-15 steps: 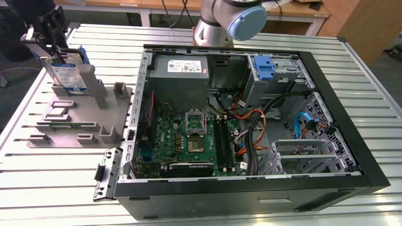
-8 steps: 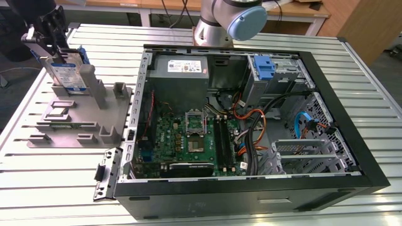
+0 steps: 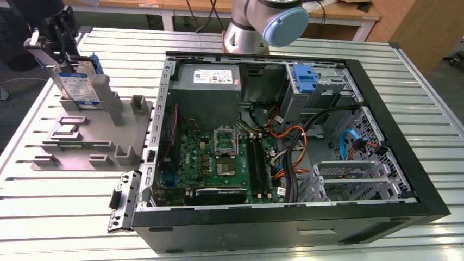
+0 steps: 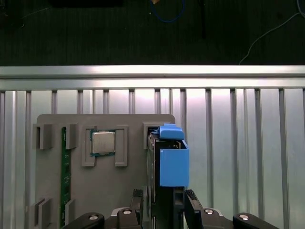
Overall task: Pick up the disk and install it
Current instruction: 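Pick up the disk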
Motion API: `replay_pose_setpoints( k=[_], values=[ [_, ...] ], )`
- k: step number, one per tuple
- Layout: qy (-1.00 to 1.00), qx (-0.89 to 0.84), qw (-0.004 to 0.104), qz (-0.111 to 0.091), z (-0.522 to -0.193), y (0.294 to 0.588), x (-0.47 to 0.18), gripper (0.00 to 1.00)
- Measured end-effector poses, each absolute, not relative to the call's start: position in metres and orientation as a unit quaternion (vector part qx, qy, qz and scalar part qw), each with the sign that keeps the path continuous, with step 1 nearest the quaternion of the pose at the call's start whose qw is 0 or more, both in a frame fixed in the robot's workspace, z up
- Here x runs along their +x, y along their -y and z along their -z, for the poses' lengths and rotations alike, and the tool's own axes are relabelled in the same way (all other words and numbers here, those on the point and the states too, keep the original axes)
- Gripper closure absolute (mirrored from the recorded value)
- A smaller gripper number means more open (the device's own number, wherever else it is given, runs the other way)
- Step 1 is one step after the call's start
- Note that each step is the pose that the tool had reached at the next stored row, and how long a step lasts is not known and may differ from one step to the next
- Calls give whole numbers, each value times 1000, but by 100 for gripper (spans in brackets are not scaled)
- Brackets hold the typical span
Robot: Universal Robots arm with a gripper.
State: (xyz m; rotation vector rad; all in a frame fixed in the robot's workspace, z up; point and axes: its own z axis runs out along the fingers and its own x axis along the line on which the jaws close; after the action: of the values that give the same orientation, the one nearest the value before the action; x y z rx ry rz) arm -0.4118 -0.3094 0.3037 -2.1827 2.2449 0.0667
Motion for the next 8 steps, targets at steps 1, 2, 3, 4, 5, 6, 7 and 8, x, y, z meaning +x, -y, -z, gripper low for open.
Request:
replay_pose_setpoints(
  k=[1, 2, 3, 4, 5, 6, 7, 8],
  values=[
    [-717, -697, 5, -21, -304, 309, -412, 53],
    [-717, -697, 5, -21, -304, 309, -412, 53],
    [-717, -697, 5, -21, -303, 309, -412, 53],
    [-717, -697, 5, -21, -303, 309, -412, 53],
    [-717, -697, 5, -21, -303, 310, -412, 53],
    [-717, -697, 5, -21, -303, 309, -412, 53],
    [-717, -697, 5, -21, -303, 309, -412, 53],
    [-717, -697, 5, -21, -303, 309, -412, 53]
  ],
)
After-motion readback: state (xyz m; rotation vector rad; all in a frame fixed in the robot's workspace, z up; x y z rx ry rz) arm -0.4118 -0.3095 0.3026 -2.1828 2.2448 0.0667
